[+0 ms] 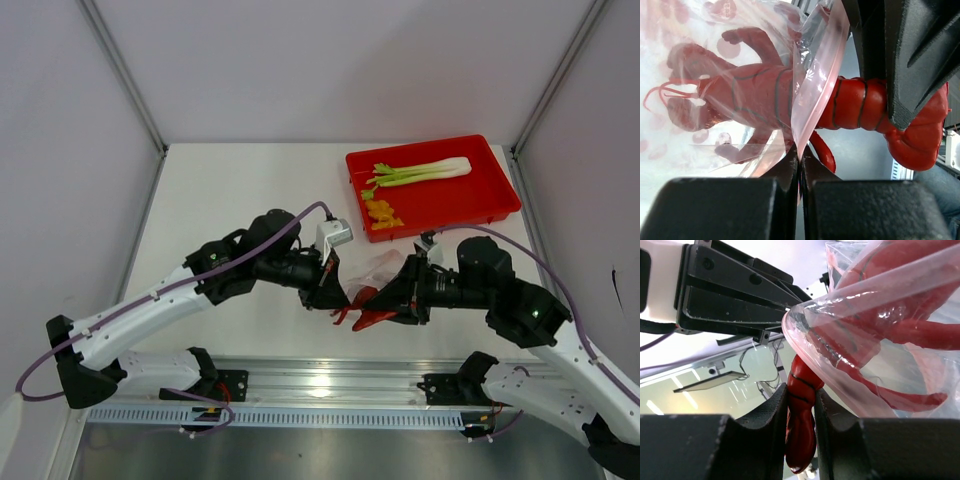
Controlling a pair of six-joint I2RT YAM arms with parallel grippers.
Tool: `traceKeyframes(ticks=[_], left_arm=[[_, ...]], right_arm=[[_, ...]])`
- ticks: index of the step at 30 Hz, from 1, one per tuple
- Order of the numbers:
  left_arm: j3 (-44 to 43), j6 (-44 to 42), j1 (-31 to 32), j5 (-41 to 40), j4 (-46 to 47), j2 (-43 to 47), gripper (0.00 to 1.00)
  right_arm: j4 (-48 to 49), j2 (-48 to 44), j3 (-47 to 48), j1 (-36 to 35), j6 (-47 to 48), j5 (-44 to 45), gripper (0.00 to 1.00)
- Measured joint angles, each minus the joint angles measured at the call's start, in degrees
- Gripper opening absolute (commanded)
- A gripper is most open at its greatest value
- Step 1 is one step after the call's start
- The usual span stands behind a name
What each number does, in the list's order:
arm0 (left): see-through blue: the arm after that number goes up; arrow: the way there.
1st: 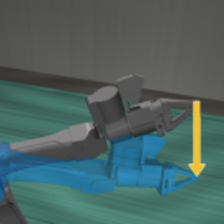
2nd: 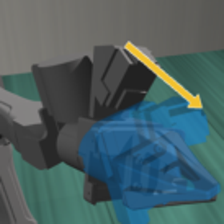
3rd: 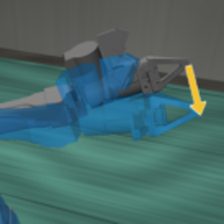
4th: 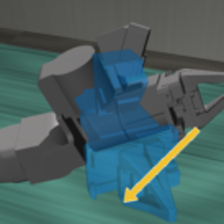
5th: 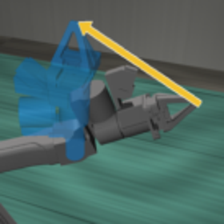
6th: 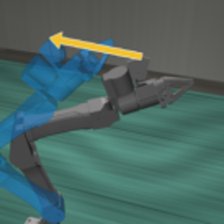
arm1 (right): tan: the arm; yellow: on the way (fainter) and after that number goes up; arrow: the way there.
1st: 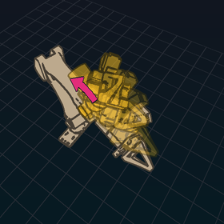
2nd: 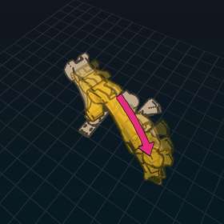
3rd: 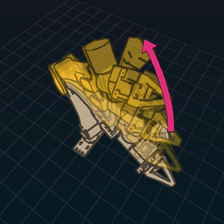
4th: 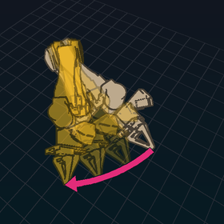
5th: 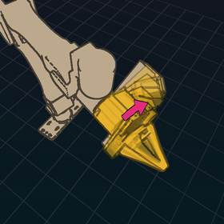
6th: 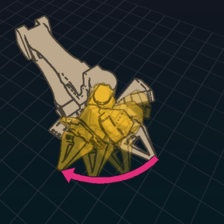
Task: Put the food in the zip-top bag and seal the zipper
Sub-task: Place the fake lobster in the zipper food storage bag.
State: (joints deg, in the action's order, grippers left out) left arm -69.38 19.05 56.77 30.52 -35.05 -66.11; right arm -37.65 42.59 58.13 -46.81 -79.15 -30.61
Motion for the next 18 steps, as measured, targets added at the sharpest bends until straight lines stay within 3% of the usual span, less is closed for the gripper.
traceKeyframes(ticks=[18], left_arm=[[-2.5,1.7,0.0,-2.6,-1.9,0.2,0.0]], right_arm=[[-1.8,-2.7,0.7,3.5,-0.7,-0.1,0.0]])
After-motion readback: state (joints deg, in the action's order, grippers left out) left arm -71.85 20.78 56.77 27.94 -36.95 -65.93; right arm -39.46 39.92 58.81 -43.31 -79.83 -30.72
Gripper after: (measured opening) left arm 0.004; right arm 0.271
